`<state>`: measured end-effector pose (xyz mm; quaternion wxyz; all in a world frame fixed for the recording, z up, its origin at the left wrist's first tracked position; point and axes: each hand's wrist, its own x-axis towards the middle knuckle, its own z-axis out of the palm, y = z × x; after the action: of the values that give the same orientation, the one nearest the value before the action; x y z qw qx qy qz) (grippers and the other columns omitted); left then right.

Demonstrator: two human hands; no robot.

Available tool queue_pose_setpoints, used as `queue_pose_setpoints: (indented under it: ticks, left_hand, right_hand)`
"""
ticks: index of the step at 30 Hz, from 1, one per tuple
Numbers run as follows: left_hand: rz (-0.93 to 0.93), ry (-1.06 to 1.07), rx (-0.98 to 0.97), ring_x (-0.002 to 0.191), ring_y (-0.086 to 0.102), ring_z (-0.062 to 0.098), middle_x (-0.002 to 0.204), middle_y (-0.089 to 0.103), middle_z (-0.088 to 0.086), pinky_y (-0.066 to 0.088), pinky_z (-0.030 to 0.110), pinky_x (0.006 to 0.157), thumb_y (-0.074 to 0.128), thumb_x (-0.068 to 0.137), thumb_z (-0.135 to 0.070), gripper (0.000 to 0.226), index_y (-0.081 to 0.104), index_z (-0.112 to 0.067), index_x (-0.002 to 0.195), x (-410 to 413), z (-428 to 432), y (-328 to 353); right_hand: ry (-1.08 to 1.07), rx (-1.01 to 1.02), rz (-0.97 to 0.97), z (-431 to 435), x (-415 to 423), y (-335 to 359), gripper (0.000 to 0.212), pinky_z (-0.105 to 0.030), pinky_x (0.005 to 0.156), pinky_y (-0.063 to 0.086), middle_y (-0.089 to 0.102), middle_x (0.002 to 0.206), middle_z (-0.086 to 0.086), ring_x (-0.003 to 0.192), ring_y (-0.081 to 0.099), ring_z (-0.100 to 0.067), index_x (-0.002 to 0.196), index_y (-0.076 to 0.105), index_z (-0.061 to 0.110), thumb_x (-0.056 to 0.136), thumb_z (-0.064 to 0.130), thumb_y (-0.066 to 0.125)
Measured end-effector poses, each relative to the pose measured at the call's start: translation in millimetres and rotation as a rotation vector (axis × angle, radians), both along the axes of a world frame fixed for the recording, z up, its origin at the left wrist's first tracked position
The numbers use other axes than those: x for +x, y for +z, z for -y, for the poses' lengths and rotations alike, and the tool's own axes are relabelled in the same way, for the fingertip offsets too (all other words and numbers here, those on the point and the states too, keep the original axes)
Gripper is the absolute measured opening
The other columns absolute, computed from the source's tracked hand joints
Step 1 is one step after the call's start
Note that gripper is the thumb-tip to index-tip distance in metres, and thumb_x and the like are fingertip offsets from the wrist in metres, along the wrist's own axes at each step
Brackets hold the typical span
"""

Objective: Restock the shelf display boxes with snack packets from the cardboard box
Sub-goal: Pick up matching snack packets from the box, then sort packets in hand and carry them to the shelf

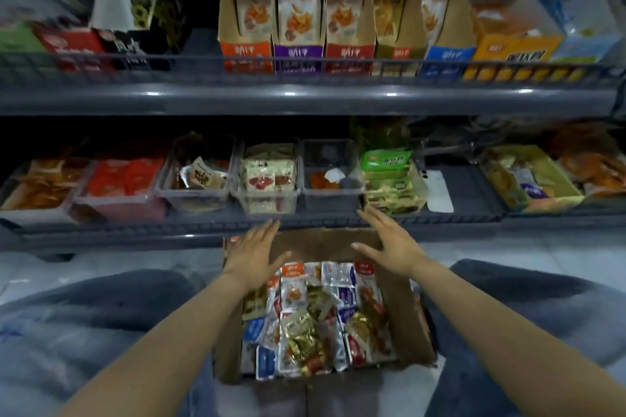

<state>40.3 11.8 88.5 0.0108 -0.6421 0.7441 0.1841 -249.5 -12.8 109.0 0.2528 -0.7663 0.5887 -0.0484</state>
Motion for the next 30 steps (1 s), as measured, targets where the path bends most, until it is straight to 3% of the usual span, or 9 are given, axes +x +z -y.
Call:
queue_pose_setpoints:
  ticks: [5, 9, 13, 16, 17, 19, 20, 24, 30]
  left_hand:
    - [0.067, 0.007, 0.171, 0.144, 0.018, 0.023, 0.159, 0.010, 0.001, 0.021, 0.038, 0.115, 0.035, 0.095, -0.056, 0.073, 0.009, -0.019, 0.152, -1, -16, -51]
    - [0.063, 0.018, 0.255, 0.143, 0.018, 0.023, 0.159, 0.012, 0.002, 0.024, 0.040, 0.114, 0.035, 0.095, -0.055, 0.071, 0.011, -0.020, 0.152, -3, -20, -77]
    - [0.037, 0.011, 0.350, 0.144, 0.017, 0.023, 0.159, 0.013, 0.001, 0.024, 0.037, 0.113, 0.038, 0.096, -0.052, 0.069, 0.013, -0.020, 0.152, -7, -18, -101]
    - [0.002, 0.006, 0.405, 0.142, 0.022, 0.024, 0.158, 0.018, 0.002, 0.026, 0.036, 0.113, 0.039, 0.095, -0.053, 0.070, 0.015, -0.018, 0.151, -11, -15, -118]
    - [-0.008, 0.005, 0.430, 0.141, 0.024, 0.024, 0.157, 0.020, 0.002, 0.028, 0.038, 0.113, 0.038, 0.095, -0.054, 0.070, 0.016, -0.019, 0.151, -13, -14, -122]
    - [-0.021, 0.014, 0.486, 0.142, 0.024, 0.024, 0.157, 0.020, 0.003, 0.027, 0.039, 0.114, 0.037, 0.095, -0.054, 0.069, 0.015, -0.021, 0.151, -16, -12, -130]
    - [-0.018, 0.023, 0.510, 0.143, 0.021, 0.024, 0.158, 0.018, 0.003, 0.024, 0.039, 0.115, 0.037, 0.096, -0.053, 0.068, 0.014, -0.021, 0.152, -18, -11, -133]
    - [0.032, 0.016, 0.554, 0.146, 0.011, 0.025, 0.159, 0.013, 0.002, 0.017, 0.036, 0.117, 0.034, 0.097, -0.051, 0.066, 0.012, -0.020, 0.152, -24, -9, -143]
    - [-0.001, 0.014, 0.557, 0.145, 0.015, 0.022, 0.158, 0.016, 0.002, 0.019, 0.036, 0.116, 0.038, 0.097, -0.050, 0.066, 0.015, -0.019, 0.151, -30, -10, -155]
  right_hand:
    - [-0.142, 0.166, 0.053, -18, -1, -64, 0.072, -0.031, 0.114, 0.022, 0.018, 0.157, 0.003, 0.143, 0.022, -0.020, 0.148, 0.027, 0.024, 0.088, 0.050, 0.058]
    - [-0.130, 0.347, 0.007, -29, -6, -112, 0.082, -0.034, 0.117, 0.021, 0.019, 0.156, 0.003, 0.145, 0.017, -0.020, 0.146, 0.034, 0.019, 0.080, 0.065, 0.055]
    - [-0.114, 0.465, -0.002, -34, -10, -151, 0.084, -0.041, 0.116, 0.025, 0.017, 0.157, 0.000, 0.144, 0.018, -0.023, 0.148, 0.027, 0.023, 0.079, 0.048, 0.070]
    - [-0.058, 0.569, -0.092, -30, -10, -182, 0.077, -0.047, 0.118, 0.016, 0.016, 0.157, -0.004, 0.146, 0.009, -0.027, 0.146, 0.030, 0.022, 0.082, 0.043, 0.068]
    - [-0.062, 0.625, -0.094, -28, -17, -206, 0.071, -0.048, 0.117, 0.018, 0.022, 0.155, -0.007, 0.145, 0.014, -0.031, 0.143, 0.036, 0.027, 0.081, 0.041, 0.068]
    - [-0.044, 0.696, -0.105, -27, -25, -236, 0.058, -0.049, 0.111, 0.031, 0.031, 0.149, -0.007, 0.137, 0.032, -0.037, 0.123, 0.044, 0.056, 0.074, 0.039, 0.070]
    - [-0.002, 0.697, -0.112, -27, -23, -239, 0.054, -0.048, 0.109, 0.035, 0.032, 0.148, -0.006, 0.134, 0.036, -0.036, 0.116, 0.045, 0.059, 0.075, 0.035, 0.071]
    - [-0.042, 0.727, -0.124, -29, -10, -214, 0.067, -0.044, 0.114, 0.028, 0.027, 0.152, -0.005, 0.139, 0.027, -0.029, 0.142, 0.035, 0.030, 0.084, 0.023, 0.068]
    - [-0.012, 0.705, -0.127, -38, -14, -231, 0.085, -0.044, 0.117, 0.016, 0.007, 0.158, 0.002, 0.145, 0.008, -0.029, 0.148, 0.022, 0.029, 0.081, 0.012, 0.071]
